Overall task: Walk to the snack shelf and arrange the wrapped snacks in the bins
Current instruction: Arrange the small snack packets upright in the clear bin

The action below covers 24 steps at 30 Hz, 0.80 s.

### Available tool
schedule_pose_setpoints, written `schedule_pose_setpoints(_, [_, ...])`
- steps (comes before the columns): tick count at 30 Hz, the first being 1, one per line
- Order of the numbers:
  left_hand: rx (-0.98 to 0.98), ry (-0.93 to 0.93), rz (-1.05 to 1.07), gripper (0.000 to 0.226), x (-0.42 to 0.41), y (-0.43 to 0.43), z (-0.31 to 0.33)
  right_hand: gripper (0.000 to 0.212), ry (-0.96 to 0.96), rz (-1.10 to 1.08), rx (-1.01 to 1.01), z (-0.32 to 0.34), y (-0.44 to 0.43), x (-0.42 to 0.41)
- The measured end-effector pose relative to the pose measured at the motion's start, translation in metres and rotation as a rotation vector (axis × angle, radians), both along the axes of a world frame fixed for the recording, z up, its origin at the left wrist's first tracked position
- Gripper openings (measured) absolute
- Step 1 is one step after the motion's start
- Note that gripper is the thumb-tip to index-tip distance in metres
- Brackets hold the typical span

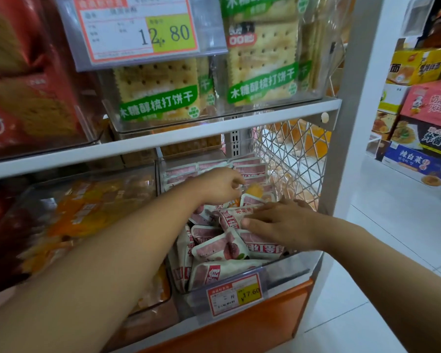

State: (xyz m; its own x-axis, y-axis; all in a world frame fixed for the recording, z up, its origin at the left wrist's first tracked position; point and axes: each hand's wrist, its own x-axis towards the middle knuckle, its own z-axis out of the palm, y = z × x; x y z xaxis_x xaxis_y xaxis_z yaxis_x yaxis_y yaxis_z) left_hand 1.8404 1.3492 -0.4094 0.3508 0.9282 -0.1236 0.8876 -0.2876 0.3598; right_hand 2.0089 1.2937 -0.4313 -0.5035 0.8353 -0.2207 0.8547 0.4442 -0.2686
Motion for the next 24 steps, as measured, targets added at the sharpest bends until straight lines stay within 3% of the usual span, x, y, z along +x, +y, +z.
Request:
schedule_pose_setpoints(5, [-0.033,0.128,-0.038,0.026,0.014,0.017,-0.013,0.09,0.012,0.037,-0.032,-0.001,0.003,0.002])
schedule_pose_setpoints(10, [-0.054,0.271,-0.008,0.038,0.028,0.022,-0.012,0.074,-0.009,0.031,-0.056,0.002,-0.001,0.002])
schedule_pose_setpoints(15, [-0.063,0.132,0.096,0.039,0.028,0.022,-0.008,0.081,-0.001,0.053,-0.045,0.006,-0.007,0.004])
schedule_pose_setpoints(21, [-0.041,0.246,0.136,0.04,0.032,0.022,-0.008,0.08,0.02,0.058,-0.047,0.007,-0.008,0.005])
schedule_pose_setpoints(24, [-0.053,0.175,0.124,0.038,0.029,0.024,-0.011,0.08,0.038,0.063,-0.055,0.006,-0.007,0.006])
